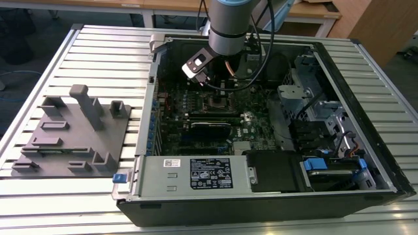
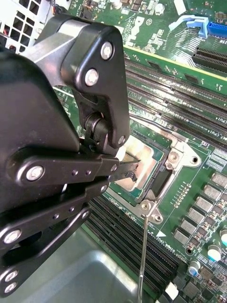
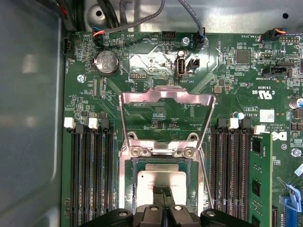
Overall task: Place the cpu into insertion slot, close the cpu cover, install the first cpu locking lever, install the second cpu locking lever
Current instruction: 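Place the cpu into insertion slot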
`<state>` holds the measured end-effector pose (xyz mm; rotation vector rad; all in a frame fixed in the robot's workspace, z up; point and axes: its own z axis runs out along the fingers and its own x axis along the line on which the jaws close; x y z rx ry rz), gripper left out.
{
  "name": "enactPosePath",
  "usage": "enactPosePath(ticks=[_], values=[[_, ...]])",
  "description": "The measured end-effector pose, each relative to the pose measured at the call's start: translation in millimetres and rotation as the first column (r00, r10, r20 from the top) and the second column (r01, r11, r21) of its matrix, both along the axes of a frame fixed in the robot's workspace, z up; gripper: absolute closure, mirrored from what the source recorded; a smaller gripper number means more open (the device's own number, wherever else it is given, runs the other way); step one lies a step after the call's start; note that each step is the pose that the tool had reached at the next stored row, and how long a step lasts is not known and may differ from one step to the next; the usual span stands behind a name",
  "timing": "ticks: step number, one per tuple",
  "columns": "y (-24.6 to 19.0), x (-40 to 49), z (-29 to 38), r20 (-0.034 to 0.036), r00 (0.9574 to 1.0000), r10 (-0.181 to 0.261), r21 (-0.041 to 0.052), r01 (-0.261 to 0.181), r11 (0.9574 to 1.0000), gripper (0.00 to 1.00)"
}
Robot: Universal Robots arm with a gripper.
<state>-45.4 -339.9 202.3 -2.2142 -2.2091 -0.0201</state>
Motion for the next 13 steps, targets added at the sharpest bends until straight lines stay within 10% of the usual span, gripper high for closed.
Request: enactPosePath(ticks=[13], values=[[0.0, 0.0, 0.0, -0.0068, 1.0000, 0.000, -0.0001, 0.000, 1.0000, 0.90]])
